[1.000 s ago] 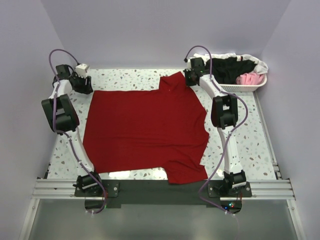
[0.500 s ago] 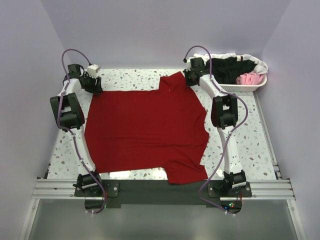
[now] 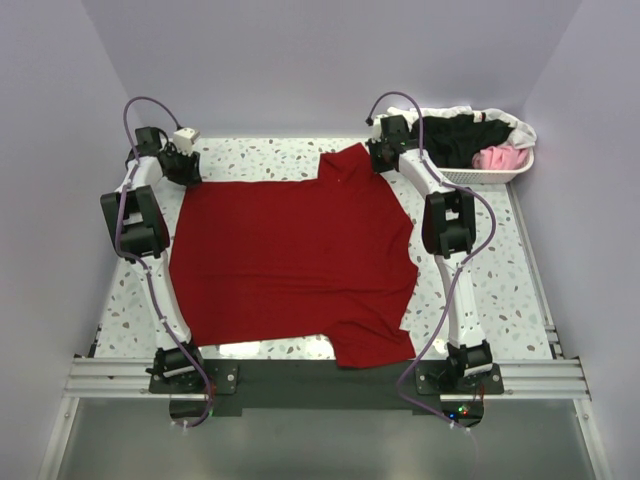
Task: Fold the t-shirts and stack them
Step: Fold the tshirt
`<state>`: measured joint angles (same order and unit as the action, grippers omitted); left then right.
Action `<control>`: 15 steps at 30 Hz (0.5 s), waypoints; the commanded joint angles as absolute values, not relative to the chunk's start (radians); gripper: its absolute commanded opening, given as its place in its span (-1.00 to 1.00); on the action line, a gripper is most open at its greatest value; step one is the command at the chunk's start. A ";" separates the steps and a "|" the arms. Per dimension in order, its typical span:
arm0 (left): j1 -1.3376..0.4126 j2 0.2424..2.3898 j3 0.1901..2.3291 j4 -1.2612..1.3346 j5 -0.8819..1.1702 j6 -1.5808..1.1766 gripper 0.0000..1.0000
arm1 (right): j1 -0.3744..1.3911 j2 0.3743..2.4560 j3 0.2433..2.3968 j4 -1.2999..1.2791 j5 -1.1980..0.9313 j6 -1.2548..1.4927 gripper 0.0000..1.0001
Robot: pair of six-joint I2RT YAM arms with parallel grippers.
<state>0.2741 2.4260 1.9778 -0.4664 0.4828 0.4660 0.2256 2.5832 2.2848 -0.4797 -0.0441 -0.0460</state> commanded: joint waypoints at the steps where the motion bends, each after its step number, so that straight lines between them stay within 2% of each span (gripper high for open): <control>1: 0.279 2.444 2.002 -0.477 0.454 0.485 -0.01 | 0.218 2.592 2.329 -0.440 -0.038 -0.063 -1.00; 10: 0.273 2.457 2.008 -0.526 0.489 0.517 -0.41 | 0.219 2.600 2.358 -0.434 -0.038 -0.086 -1.00; 13: 0.271 2.457 2.017 -0.535 0.517 0.518 -0.59 | 0.218 2.597 2.368 -0.428 -0.038 -0.094 -1.00; 15: 0.270 2.459 2.020 -0.535 0.520 0.515 -0.80 | 0.219 2.597 2.375 -0.425 -0.038 -0.097 -1.00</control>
<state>0.2733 2.4290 1.9873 -0.4961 0.4938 0.4980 0.2234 2.5984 2.3177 -0.4774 -0.0437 -0.0734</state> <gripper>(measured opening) 0.123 0.014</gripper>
